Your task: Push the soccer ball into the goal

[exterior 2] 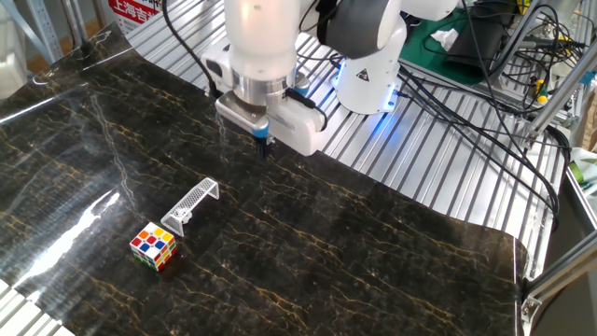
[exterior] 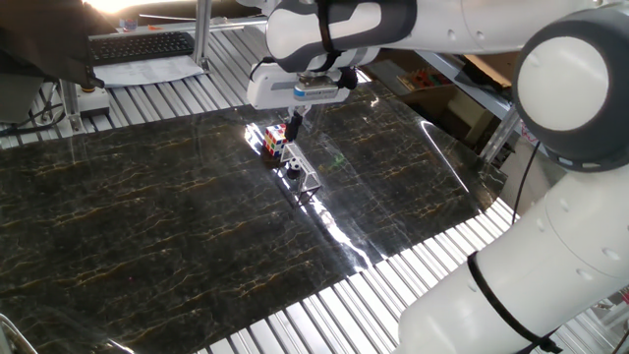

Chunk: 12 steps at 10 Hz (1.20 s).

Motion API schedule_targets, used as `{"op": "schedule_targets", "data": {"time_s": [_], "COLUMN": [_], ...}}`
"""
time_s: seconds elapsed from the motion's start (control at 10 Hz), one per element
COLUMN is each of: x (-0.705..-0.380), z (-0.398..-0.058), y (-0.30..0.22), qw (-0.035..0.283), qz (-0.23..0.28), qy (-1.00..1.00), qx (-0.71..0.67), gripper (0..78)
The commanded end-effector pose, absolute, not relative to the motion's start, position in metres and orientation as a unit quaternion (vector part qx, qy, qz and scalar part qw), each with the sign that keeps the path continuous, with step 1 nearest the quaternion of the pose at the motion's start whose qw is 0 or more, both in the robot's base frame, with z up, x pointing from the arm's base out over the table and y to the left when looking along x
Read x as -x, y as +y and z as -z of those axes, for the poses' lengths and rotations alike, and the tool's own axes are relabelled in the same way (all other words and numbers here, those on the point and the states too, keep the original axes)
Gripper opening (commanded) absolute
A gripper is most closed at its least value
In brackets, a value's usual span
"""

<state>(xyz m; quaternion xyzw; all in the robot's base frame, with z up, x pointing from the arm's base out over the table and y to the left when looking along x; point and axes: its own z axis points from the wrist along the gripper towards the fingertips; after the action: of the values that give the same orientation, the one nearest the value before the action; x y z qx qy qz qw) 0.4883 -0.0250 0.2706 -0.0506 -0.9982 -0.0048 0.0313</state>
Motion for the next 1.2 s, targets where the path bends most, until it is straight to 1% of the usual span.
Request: {"op": "schedule_targets", "data": {"time_s": [0.1,1.2], "x": [-0.4951,-0.4927], "z": [-0.2749,-0.2765], "y": [-0.029,-0.0271], "qw": [0.028,0.027], "qz": [0.002,0.001], "qy": [-0.999,-0.999], "qx": [0.02,0.018], "gripper": [0.0,0.0]}}
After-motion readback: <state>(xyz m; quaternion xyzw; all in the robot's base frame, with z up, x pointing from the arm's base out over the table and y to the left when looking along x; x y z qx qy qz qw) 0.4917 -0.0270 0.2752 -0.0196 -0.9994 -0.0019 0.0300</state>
